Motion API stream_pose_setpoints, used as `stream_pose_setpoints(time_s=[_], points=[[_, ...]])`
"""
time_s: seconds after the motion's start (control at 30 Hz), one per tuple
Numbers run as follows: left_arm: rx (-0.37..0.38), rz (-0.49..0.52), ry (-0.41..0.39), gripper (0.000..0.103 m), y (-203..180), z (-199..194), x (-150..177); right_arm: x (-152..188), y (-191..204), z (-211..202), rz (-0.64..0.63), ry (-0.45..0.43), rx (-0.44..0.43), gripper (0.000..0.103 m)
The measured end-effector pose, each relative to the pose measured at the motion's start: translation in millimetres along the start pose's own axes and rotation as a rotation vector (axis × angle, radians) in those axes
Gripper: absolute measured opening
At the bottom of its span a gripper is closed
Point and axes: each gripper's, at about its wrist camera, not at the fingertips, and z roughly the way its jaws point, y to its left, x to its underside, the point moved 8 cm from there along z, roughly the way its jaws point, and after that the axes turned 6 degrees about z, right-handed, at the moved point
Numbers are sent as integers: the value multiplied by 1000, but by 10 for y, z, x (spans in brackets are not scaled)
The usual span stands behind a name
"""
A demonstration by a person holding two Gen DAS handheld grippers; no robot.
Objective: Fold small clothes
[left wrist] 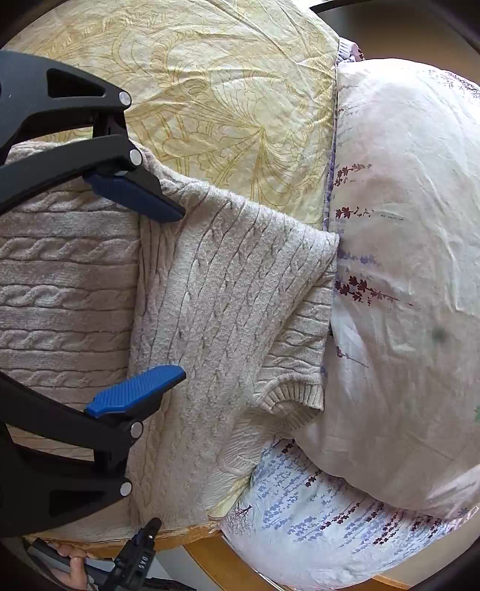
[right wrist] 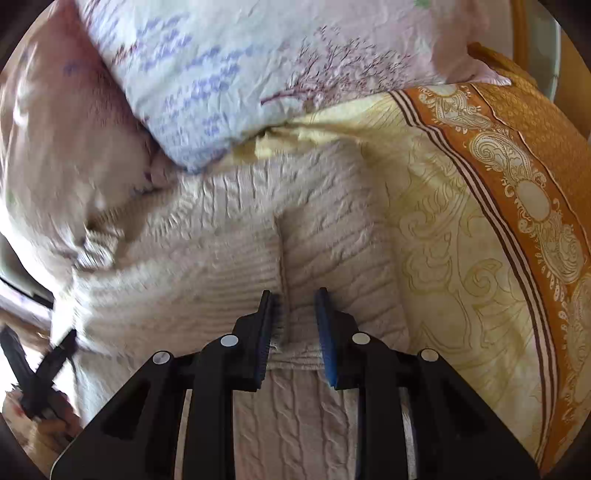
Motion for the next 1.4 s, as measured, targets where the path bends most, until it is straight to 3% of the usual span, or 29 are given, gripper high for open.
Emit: stream_pose_setpoints(time_s=[0.07, 0.1, 0.2, 0.23, 0.3, 0.43, 0.57, 0.67, 0.73, 0.9, 1.03, 1.17, 1.23, 1.3, 1.4], points=[[18, -3, 12, 80, 7, -76, 24, 48, 26, -129, -26, -27, 15, 27], [35, -10, 26, 80, 20, -124, 52, 60, 9, -214, -5, -39, -18, 35], [77, -34, 65, 80, 138, -296, 184, 86, -209, -497, 97, -81, -118, 73], [87, -40, 71, 80, 195, -364, 234, 107, -310, -564, 130, -82, -149, 75], [98, -43, 71, 80, 325, -513, 341, 184, -544, -679, 200, -69, -206, 74], [111, -52, 86, 79, 603, -739, 512, 425, -941, -748, 326, 6, -314, 58], [167, -87, 135, 78, 763, -817, 712, 667, -1069, -736, 384, 82, -418, 50], [239, -137, 171, 76, 773, -822, 884, 850, -1040, -713, 380, 134, -459, 49], [293, -143, 174, 75, 716, -874, 962, 953, -977, -726, 366, 155, -492, 42], [437, -139, 227, 69, 500, -962, 1203, 1248, -712, -804, 305, 250, -605, 42], [505, -149, 270, 59, 386, -1035, 1394, 1433, -565, -877, 291, 306, -670, 42], [561, -181, 308, 53, 305, -1084, 1560, 1567, -512, -940, 281, 337, -684, 41], [542, -165, 322, 49, 290, -1110, 1606, 1589, -589, -960, 249, 325, -597, 35], [512, -167, 328, 42, 317, -1127, 1634, 1584, -698, -1010, 255, 294, -538, 35], [528, -198, 333, 47, 336, -1125, 1627, 1682, -751, -1032, 235, 322, -521, 35]])
